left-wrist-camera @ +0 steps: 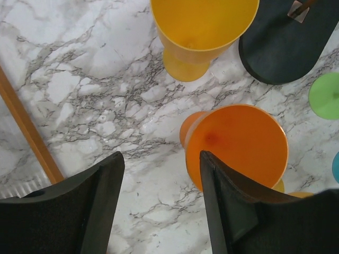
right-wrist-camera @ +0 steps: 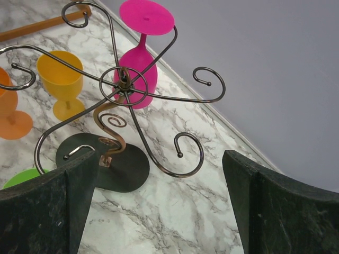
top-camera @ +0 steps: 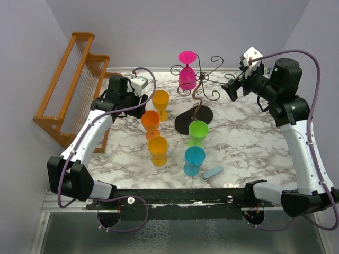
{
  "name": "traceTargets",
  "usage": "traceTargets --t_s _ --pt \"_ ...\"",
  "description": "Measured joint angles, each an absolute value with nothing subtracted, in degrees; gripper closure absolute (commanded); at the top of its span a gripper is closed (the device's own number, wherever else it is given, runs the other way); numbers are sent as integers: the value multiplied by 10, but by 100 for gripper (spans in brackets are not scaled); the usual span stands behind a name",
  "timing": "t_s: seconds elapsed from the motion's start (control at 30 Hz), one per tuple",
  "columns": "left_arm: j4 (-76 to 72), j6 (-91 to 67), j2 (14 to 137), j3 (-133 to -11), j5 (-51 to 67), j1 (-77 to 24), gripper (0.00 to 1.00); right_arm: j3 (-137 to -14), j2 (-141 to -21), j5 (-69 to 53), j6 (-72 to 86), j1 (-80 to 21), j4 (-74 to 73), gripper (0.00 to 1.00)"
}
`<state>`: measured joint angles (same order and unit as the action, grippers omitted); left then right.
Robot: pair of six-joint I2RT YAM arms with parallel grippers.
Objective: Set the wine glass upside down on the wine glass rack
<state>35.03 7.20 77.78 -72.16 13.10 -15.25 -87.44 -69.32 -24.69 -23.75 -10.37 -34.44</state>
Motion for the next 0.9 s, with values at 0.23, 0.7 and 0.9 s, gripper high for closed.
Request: traceTargets --t_s 0.23,0.7,0.9 --pt "353 76 817 -722 137 -170 59 -850 -668 -254 -237 -104 -336 0" --pt "358 90 855 -722 137 -185 78 -835 -667 -254 -236 -104 -329 0" --pt "363 96 857 -722 137 -185 90 -831 -663 -254 -236 -104 -329 0"
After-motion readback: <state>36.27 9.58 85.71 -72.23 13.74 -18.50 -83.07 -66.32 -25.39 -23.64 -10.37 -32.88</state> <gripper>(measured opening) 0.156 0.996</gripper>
